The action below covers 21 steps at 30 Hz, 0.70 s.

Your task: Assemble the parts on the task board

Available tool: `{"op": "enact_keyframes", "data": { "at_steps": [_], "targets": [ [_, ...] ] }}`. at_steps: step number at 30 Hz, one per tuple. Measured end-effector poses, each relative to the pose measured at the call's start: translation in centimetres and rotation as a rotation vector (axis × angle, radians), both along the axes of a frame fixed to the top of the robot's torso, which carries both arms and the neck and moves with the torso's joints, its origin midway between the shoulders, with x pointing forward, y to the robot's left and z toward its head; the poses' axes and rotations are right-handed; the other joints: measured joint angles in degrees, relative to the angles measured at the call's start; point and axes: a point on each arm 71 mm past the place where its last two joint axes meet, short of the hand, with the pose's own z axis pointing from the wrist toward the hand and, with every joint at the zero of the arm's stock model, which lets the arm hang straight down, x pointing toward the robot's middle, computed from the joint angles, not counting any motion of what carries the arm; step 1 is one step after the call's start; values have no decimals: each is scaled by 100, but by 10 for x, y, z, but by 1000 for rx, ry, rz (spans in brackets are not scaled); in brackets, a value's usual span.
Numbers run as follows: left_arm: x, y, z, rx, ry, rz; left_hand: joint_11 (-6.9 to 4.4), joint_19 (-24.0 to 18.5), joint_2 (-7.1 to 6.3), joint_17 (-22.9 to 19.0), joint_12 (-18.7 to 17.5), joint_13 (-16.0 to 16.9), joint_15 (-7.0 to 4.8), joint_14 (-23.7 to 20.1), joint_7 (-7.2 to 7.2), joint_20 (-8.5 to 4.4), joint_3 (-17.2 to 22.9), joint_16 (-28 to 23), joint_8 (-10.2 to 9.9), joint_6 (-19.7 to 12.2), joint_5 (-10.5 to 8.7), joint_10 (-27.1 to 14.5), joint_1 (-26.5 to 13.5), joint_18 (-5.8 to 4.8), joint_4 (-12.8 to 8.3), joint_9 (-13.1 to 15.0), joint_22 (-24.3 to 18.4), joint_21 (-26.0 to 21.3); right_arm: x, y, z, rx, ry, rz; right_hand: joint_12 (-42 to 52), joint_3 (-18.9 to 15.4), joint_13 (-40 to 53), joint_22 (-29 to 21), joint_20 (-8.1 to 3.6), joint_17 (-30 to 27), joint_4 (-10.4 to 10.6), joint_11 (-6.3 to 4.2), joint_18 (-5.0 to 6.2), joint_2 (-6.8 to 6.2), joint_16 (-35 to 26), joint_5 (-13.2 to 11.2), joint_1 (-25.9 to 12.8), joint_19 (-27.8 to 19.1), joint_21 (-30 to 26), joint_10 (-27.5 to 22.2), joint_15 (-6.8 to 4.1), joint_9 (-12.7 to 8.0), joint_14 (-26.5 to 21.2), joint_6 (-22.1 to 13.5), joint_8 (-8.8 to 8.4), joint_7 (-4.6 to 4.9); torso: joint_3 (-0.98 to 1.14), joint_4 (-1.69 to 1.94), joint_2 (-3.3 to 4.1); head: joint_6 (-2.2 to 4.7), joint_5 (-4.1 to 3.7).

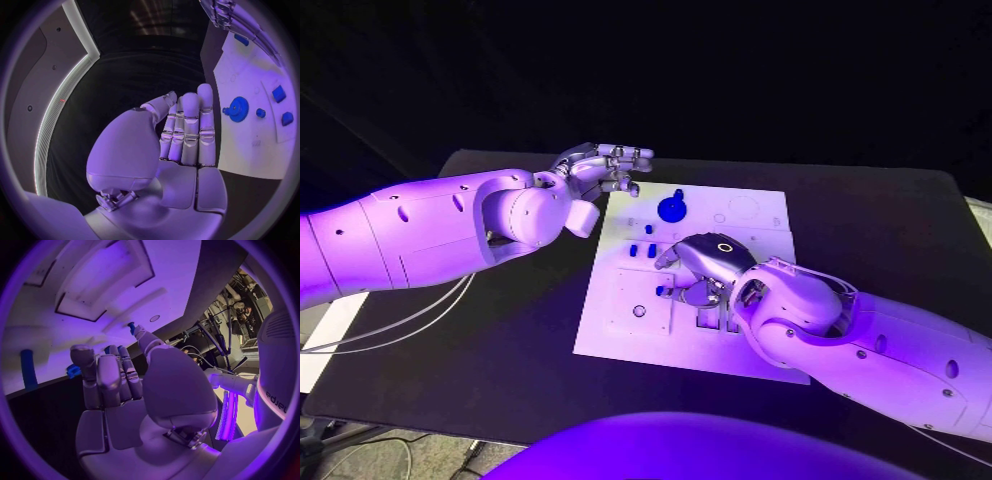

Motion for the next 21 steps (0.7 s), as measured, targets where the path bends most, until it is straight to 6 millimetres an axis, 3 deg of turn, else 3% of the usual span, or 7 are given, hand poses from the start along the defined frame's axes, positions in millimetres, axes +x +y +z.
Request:
{"op": "enact_keyframes", "data": {
  "at_steps": [6, 10, 16, 21],
  "targets": [
    [0, 2, -1, 4, 8, 2, -19, 0, 0, -7, 0, 0, 0, 0, 0, 0, 0, 0, 0, 0, 0, -21, 0, 0, 0, -3, -5, 0, -6, -25, 16, 67, -15, -31, 219, -147, 16, 111, -53, 0, 100, -43, 0, 68, 0, 35, 94, 99, 24, 43, 0, 9, 0, 80, 0, 25, 1, -2, 1, 6, -8],
    [0, 4, -1, 7, 12, 5, -19, 0, 0, -7, 0, -1, 0, 0, 0, 0, 0, 0, 0, 0, 0, -21, 0, 0, 0, -7, -5, 0, -7, -44, 28, 91, -21, -56, 396, -163, 16, 279, -75, 96, 85, -98, 0, 142, 78, 68, 220, 244, 137, 211, -14, 14, -11, 168, 0, -46, -3, -12, -2, 23, -33],
    [0, 4, -1, 8, 14, 2, -19, 0, 0, -7, 0, -1, 0, 0, 0, 0, 0, 0, 0, 0, 0, -21, 0, 0, 0, -7, -5, 0, 6, -76, 41, 67, -43, -118, 496, -137, -9, 519, -118, 227, 59, -154, -1, 187, 194, 90, 321, 404, 287, 461, -46, 13, -1, 235, 0, -112, -7, -38, -14, 62, -88],
    [-1, 1, -1, 6, 13, -5, -1, 0, 0, -14, 0, 5, 19, -20, 19, 0, 0, 0, 0, -21, 0, -40, 0, 0, 0, -6, -5, 0, 18, -95, 38, 14, -43, -166, 496, -137, -39, 593, -123, 254, 59, -155, -1, 187, 194, 90, 321, 413, 312, 463, -76, 13, -7, 265, 0, -142, -13, -54, -23, 91, -119]
  ]
}}
